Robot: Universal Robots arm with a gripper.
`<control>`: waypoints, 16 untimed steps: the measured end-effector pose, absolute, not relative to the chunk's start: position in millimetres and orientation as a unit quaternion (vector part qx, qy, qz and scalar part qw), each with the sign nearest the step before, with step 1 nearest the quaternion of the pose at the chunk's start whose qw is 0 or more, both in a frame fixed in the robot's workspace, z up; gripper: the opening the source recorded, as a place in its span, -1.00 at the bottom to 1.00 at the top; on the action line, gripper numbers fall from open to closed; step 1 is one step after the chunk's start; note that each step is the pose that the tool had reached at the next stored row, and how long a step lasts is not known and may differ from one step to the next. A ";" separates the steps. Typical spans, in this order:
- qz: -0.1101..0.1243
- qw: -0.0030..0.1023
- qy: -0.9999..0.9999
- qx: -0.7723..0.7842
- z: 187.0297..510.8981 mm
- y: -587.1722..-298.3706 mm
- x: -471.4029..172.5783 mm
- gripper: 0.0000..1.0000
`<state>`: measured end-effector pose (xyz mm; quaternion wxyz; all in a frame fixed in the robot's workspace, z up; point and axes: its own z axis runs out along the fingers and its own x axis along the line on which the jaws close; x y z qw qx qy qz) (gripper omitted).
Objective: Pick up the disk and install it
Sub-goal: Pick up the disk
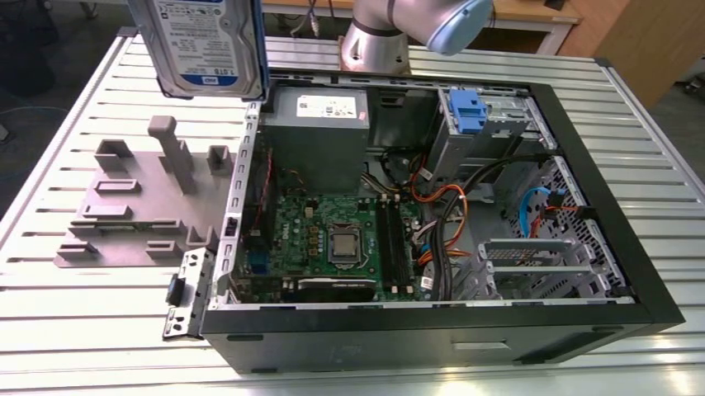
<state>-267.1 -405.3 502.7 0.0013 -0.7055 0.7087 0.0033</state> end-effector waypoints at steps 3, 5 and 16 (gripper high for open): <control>0.003 0.001 0.709 -0.705 502.6 -407.3 -264.1 -0.27; 0.003 0.001 0.710 -0.704 502.7 -408.3 -261.8 -0.27; 0.003 0.001 0.712 -0.702 502.6 -412.6 -248.1 -0.27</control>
